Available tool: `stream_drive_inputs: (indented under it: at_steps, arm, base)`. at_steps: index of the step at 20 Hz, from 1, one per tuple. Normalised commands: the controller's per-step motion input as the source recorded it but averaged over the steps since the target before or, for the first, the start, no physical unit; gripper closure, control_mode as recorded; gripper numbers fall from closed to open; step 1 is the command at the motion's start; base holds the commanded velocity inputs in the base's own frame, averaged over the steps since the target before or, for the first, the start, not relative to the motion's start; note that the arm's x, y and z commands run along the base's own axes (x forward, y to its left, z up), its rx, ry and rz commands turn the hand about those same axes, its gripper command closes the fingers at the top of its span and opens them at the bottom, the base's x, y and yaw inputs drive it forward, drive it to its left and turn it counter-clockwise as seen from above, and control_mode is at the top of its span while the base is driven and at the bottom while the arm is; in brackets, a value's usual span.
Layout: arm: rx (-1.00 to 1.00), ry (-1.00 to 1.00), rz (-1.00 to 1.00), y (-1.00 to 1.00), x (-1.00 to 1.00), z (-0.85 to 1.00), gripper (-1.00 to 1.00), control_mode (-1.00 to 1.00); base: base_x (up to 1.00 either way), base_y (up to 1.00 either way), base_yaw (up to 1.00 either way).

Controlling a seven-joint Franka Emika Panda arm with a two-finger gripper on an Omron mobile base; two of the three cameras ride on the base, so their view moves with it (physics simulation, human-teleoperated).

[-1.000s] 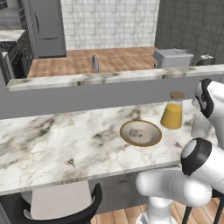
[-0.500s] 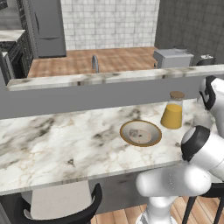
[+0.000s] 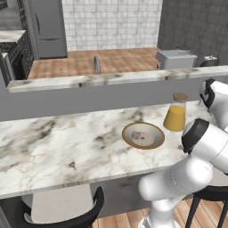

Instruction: There are two ice cubes in the ice bowl. Place both ice cubes in the glass cup.

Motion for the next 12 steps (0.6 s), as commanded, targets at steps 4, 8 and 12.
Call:
stream_drive_inputs:
  at_steps: [4,8,12]
  arm:
    - [-0.07,0.00,0.00,0.00,0.10,-0.29,1.00,-1.00]
    - [0.00,0.01,0.00,-0.03,0.12,-0.16,1.00,-1.00]
    - [0.00,0.02,0.00,-0.10,0.14,-0.19,1.00,-1.00]
  base:
    - [0.00,0.00,0.00]
    - [0.00,0.00,0.00]
    - [0.00,0.00,0.00]
